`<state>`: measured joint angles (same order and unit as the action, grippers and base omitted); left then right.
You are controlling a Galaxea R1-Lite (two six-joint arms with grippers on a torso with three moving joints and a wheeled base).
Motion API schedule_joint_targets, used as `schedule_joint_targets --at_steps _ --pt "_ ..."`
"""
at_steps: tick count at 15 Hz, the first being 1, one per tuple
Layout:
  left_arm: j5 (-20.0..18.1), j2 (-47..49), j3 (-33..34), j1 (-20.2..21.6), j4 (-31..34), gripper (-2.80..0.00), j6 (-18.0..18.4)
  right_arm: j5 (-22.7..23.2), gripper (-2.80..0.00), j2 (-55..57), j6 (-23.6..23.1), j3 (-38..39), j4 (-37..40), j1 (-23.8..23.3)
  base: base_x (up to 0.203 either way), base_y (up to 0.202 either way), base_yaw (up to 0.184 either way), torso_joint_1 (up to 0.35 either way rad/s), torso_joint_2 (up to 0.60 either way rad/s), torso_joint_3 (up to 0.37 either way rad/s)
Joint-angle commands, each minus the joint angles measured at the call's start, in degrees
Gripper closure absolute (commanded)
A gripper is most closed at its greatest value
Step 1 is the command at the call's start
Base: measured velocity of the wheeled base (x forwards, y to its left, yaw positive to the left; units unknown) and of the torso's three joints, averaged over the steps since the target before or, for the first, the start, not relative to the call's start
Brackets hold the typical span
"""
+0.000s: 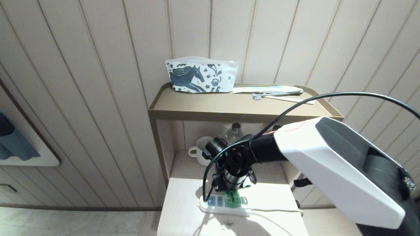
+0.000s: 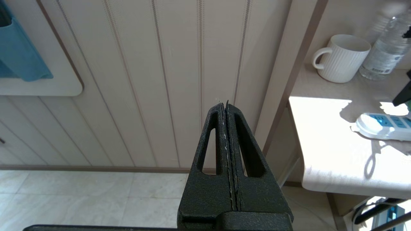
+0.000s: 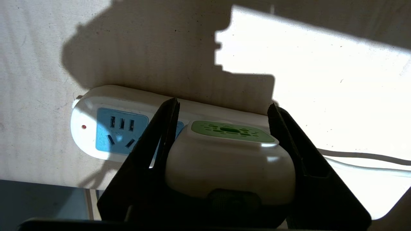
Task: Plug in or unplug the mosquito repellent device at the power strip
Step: Insert the plug into the socket
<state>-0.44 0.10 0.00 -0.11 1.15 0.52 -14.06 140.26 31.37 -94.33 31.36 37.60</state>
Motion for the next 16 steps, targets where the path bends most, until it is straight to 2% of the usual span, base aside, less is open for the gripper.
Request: schedule_joint_targets --at_steps 1,5,16 --pt "0.0 0.0 0.0 0.0 0.0 0.00 0.0 0.1 0.00 -1.2 0.6 1.8 -0.2 0.2 0.000 0.000 0.000 0.000 0.00 0.000" --pt "0.0 0.1 0.0 0.0 0.0 0.00 0.0 -0.1 0.00 -2.3 0.6 2.1 -0.2 0.4 0.000 0.000 0.000 0.000 0.00 0.000" --pt "0.0 0.1 0.0 0.0 0.0 0.00 0.0 -0.4 0.00 -7.0 3.4 9.3 -3.8 0.6 0.000 0.000 0.000 0.000 0.00 0.000"
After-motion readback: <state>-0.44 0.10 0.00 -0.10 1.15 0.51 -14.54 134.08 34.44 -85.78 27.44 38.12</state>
